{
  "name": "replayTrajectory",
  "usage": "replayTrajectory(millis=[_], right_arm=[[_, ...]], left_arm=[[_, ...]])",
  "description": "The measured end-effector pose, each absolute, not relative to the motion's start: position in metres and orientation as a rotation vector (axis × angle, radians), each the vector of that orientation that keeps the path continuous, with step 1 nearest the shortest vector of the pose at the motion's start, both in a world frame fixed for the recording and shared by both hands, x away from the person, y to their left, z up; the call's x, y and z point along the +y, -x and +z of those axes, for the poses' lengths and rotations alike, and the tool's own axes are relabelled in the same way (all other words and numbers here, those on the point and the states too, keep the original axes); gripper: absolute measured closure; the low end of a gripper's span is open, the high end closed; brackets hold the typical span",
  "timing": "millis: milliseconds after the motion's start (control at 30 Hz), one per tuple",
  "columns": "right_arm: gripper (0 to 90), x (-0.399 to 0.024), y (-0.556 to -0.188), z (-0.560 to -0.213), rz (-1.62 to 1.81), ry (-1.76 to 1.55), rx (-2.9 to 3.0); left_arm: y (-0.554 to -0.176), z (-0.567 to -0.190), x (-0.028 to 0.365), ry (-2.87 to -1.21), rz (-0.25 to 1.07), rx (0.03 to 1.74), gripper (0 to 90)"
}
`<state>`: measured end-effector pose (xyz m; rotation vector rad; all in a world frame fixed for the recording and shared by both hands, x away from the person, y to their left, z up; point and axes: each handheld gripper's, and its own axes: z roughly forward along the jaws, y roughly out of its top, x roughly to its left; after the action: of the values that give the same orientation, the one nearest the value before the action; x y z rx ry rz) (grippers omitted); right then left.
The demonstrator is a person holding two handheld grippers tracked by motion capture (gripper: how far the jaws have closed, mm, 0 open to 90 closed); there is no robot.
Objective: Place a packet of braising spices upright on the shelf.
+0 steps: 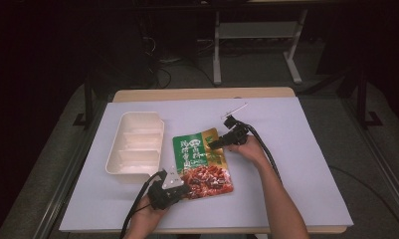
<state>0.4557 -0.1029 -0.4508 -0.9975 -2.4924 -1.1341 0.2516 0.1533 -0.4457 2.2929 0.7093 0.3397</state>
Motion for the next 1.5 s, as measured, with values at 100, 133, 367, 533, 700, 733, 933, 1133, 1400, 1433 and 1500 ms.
replayTrajectory(millis=[100,133,367,533,700,733,933,1133,1400,1433,1500], right_arm=[[61.5,-0.095,-0.454,-0.448,-1.133,0.960,-2.522],[61.7,-0.092,-0.454,-0.447,-1.141,0.937,-2.531],[75.7,-0.086,-0.451,-0.438,-1.090,0.862,-2.577],[89.4,-0.083,-0.451,-0.442,-1.030,0.917,-2.607],[90.0,-0.088,-0.447,-0.432,-1.081,0.915,-2.559],[90.0,-0.089,-0.446,-0.430,-1.086,0.902,-2.568],[90.0,-0.095,-0.438,-0.415,-1.134,0.897,-2.572],[90.0,-0.101,-0.428,-0.395,-1.205,0.888,-2.563],[90.0,-0.110,-0.414,-0.370,-1.290,0.912,-2.557],[90.0,-0.111,-0.412,-0.368,-1.303,0.913,-2.553],[90.0,-0.112,-0.408,-0.360,-1.324,0.907,-2.558]], left_arm=[[-0.252,-0.446,0.153,-2.292,0.341,0.709,87.9],[-0.252,-0.446,0.153,-2.291,0.338,0.710,87.9],[-0.252,-0.446,0.153,-2.292,0.341,0.709,87.1],[-0.252,-0.446,0.153,-2.290,0.350,0.710,85.3],[-0.253,-0.446,0.155,-2.282,0.353,0.721,80.7],[-0.253,-0.446,0.156,-2.280,0.341,0.720,78.4],[-0.249,-0.439,0.157,-2.246,0.354,0.710,70.2],[-0.242,-0.431,0.162,-2.215,0.387,0.696,63.4],[-0.231,-0.425,0.170,-2.192,0.419,0.680,55.8],[-0.230,-0.424,0.171,-2.190,0.419,0.676,55.3],[-0.227,-0.424,0.172,-2.176,0.419,0.675,53.7]])
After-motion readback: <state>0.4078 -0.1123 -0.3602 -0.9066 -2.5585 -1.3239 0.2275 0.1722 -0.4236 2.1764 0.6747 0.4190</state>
